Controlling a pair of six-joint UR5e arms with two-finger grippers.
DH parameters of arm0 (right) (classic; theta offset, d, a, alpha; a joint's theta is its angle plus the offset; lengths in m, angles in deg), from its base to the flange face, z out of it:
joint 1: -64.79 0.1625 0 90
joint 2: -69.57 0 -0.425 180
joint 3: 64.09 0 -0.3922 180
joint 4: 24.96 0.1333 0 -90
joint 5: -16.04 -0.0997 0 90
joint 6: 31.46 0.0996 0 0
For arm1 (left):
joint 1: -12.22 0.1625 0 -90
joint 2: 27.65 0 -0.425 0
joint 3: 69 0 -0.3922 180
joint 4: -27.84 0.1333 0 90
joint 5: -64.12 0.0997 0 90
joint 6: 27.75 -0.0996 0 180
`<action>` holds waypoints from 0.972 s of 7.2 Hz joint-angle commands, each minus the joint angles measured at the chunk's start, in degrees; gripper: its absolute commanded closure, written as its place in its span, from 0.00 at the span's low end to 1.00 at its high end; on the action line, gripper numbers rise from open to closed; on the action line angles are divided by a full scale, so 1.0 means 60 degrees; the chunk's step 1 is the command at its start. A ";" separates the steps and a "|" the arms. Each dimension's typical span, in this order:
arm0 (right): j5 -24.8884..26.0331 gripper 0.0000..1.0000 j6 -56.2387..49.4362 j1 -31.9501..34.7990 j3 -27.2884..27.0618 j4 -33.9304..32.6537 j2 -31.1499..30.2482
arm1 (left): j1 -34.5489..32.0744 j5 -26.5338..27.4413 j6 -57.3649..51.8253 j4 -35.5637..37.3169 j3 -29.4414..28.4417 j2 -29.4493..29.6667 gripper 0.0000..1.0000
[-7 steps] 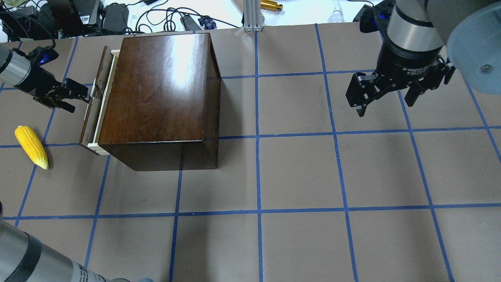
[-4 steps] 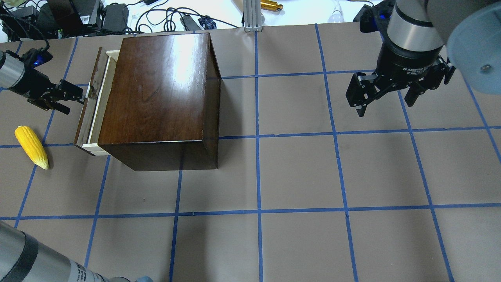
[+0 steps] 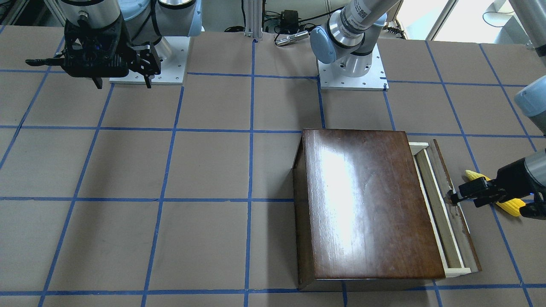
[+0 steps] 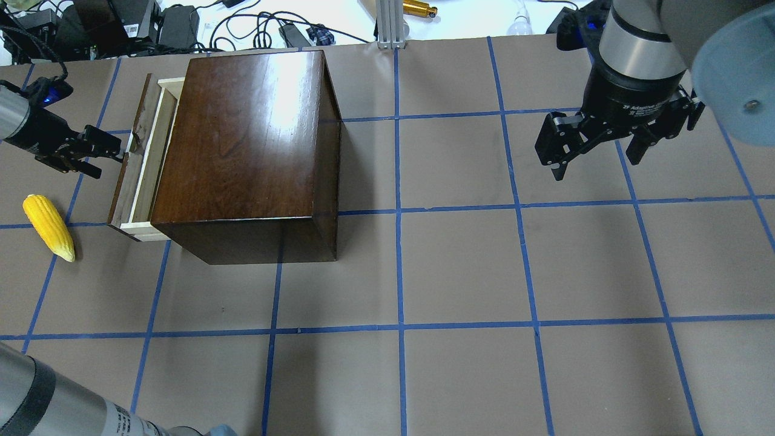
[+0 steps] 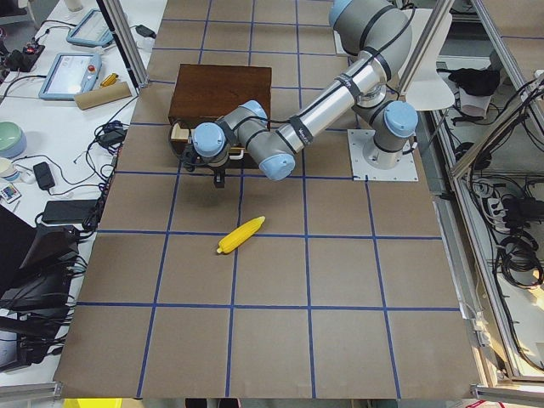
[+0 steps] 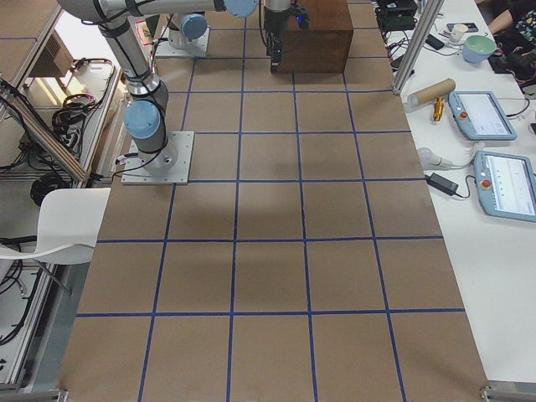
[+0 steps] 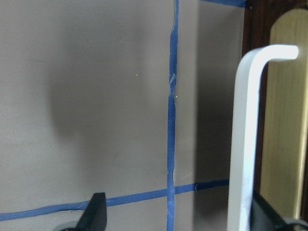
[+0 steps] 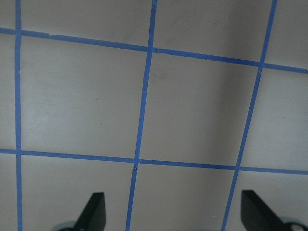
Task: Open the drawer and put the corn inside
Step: 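Pull the drawer open with the left gripper, away from the cabinet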
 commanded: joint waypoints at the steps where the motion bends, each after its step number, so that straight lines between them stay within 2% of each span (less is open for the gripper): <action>1: 0.0000 0.00 0.0004 0.0000 0.0000 0.0000 0.0006 | 0.0153 0.0003 -0.0162 0.0011 -0.0028 0.0015 0.00; 7: 0.0000 0.00 0.0004 0.0000 0.0000 0.0000 0.0005 | 0.0416 0.0003 -0.0177 0.0011 -0.0057 0.0015 0.00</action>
